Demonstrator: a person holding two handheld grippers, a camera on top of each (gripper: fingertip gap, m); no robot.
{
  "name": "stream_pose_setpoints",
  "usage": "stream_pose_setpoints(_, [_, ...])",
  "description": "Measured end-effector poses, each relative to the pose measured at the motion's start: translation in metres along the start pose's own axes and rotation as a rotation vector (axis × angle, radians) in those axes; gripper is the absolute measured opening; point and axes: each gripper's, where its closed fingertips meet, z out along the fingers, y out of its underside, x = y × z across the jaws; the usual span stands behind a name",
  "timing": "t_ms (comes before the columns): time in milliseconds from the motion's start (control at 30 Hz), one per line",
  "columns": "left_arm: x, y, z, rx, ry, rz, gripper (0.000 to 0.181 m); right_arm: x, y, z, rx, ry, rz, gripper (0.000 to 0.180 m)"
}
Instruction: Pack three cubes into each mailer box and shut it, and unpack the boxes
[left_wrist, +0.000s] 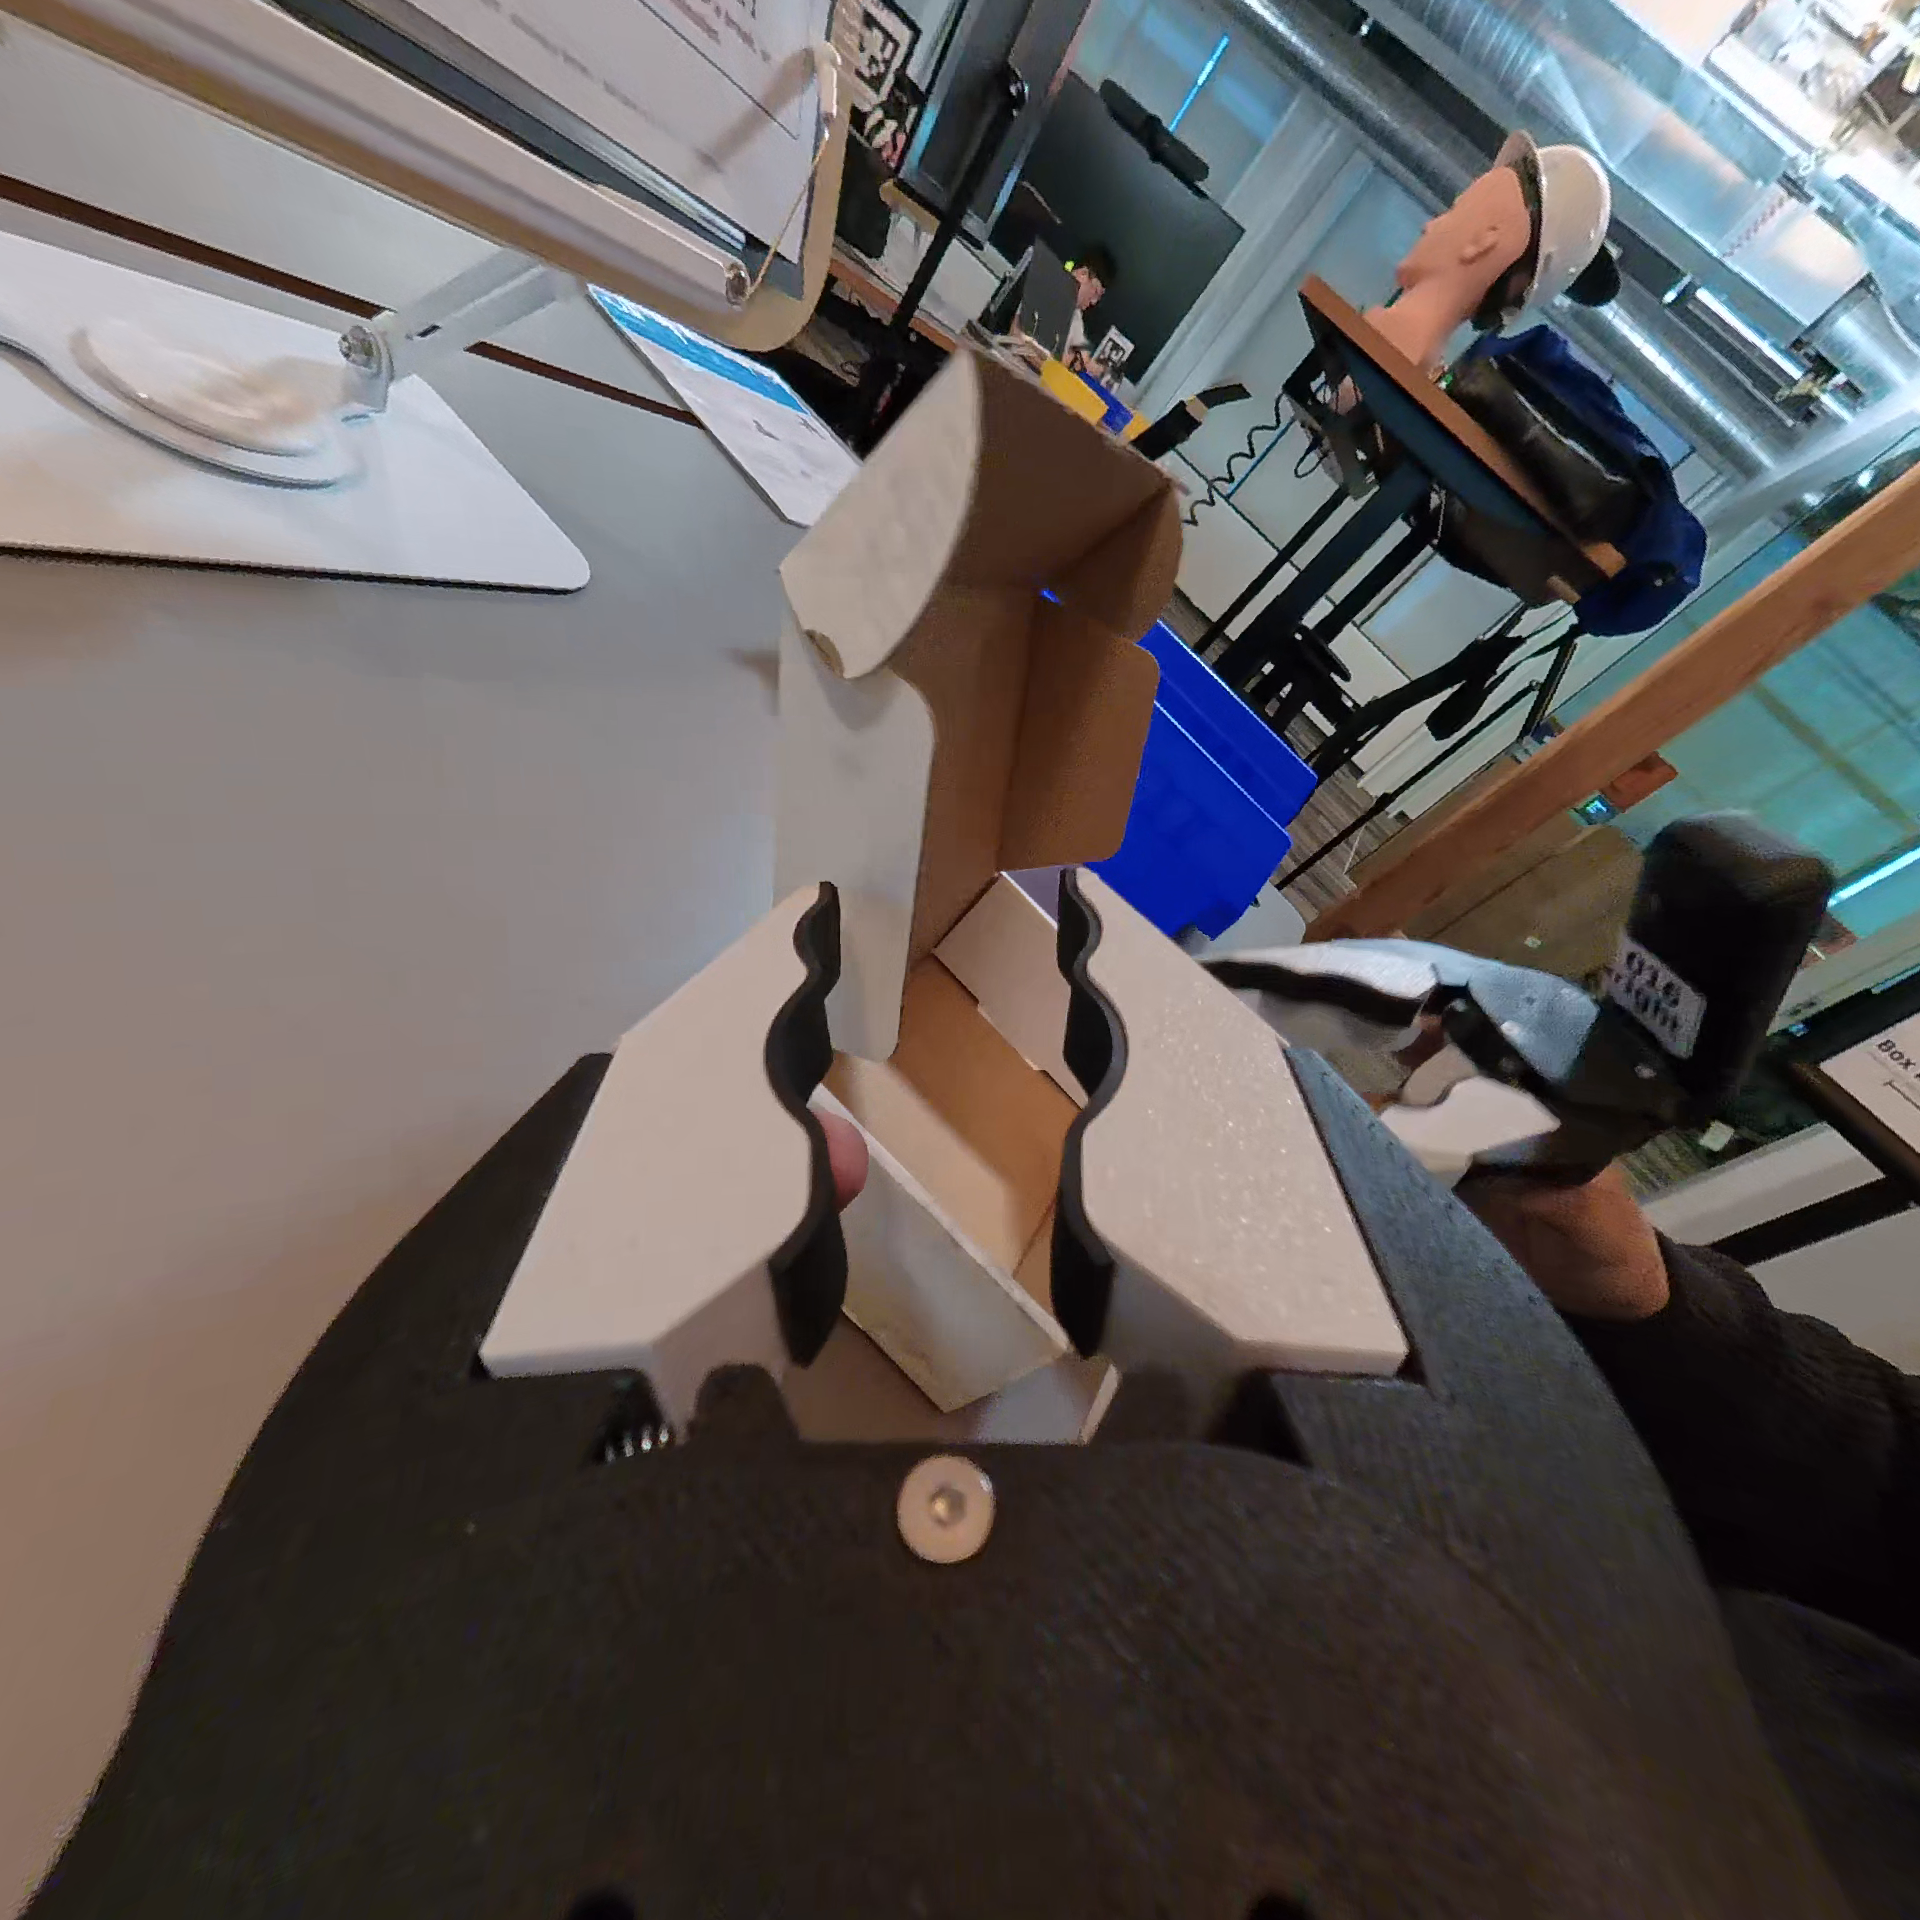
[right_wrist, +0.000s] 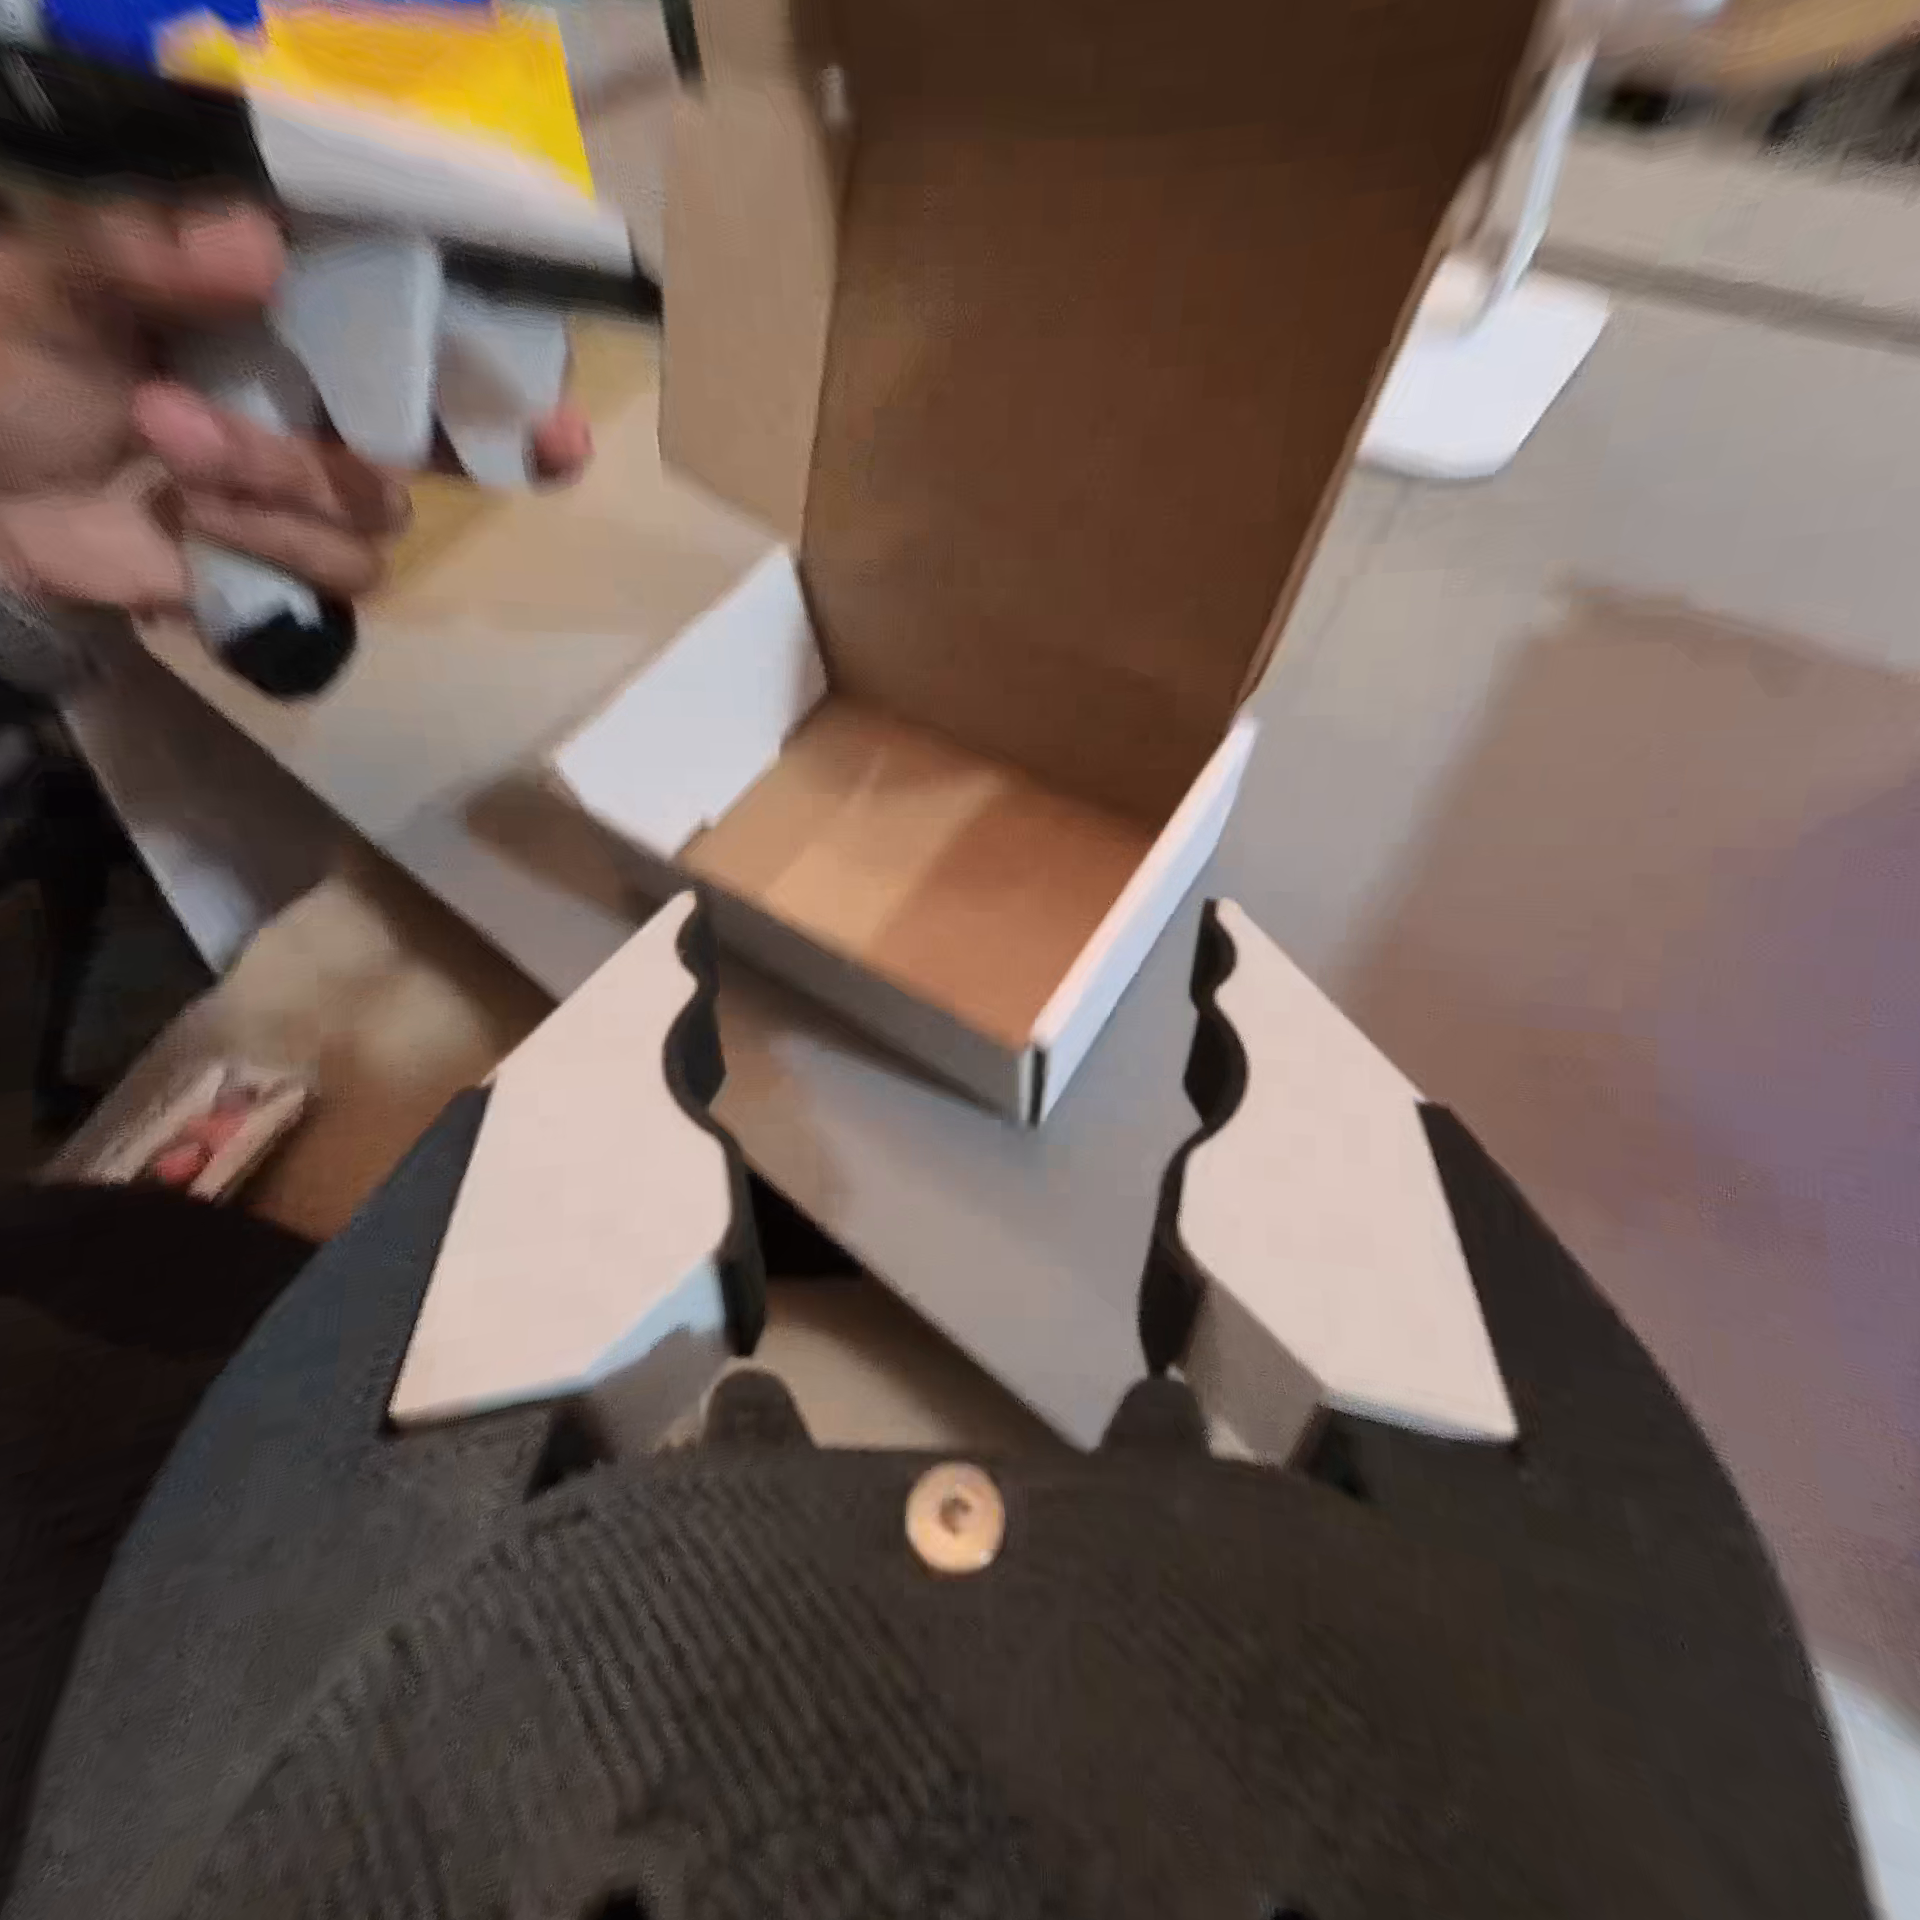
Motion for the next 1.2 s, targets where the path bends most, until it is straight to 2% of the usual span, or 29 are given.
stream_pose_setpoints(67, [-0.001,0.000,0.000,0.004,-0.005,0.015,0.039,0.017,-0.031,-0.004,0.143,0.026,-0.041,0.077])
stream_pose_setpoints(133, [0.000,0.002,0.002,0.003,0.003,0.024,0.038,0.044,-0.048,-0.001,0.199,0.097,-0.097,0.070])
stream_pose_setpoints(233, [0.004,0.008,0.005,-0.007,0.014,0.042,0.038,0.065,-0.055,0.020,0.196,0.076,-0.088,0.077])
stream_pose_setpoints(300, [0.006,0.010,0.006,-0.013,0.006,0.076,0.038,0.056,-0.055,0.036,0.188,-0.041,-0.030,0.077])
stream_pose_setpoints(400, [0.009,0.015,0.008,-0.026,-0.010,0.158,0.038,0.029,-0.044,0.048,0.142,-0.197,0.002,0.077])
stream_pose_setpoints(433, [0.010,0.017,0.009,-0.027,-0.019,0.192,0.037,0.026,-0.041,0.048,0.141,-0.191,-0.027,0.080])
stream_pose_setpoints(500, [0.013,0.023,0.011,-0.019,-0.038,0.268,0.032,0.026,-0.034,0.046,0.108,-0.143,-0.127,0.073])
stream_pose_setpoints(600, [0.015,0.036,0.014,-0.060,-0.090,0.396,0.035,0.023,-0.020,0.039,0.042,-0.109,-0.226,0.067])
stream_pose_setpoints(733, [0.007,0.065,0.013,-0.206,-0.143,0.501,0.047,0.010,0.006,0.028,-0.074,-0.154,-0.195,0.072])
stream_pose_setpoints(833, [0.010,0.079,0.004,-0.244,-0.131,0.514,0.046,0.013,0.015,0.016,-0.103,-0.135,-0.177,0.076])
stream_pose_setpoints(967, [0.014,0.073,-0.013,-0.192,-0.154,0.581,0.047,0.027,0.009,-0.005,-0.024,-0.031,-0.217,0.076])
stream_pose_setpoints(1100, [0.025,0.036,-0.021,0.036,-0.231,0.793,0.051,0.023,-0.022,-0.015,0.130,0.049,-0.299,0.076])
stream_pose_setpoints(1200, [0.033,0.031,-0.018,0.070,-0.243,0.845,0.055,0.019,-0.032,-0.014,0.164,0.139,-0.433,0.074])
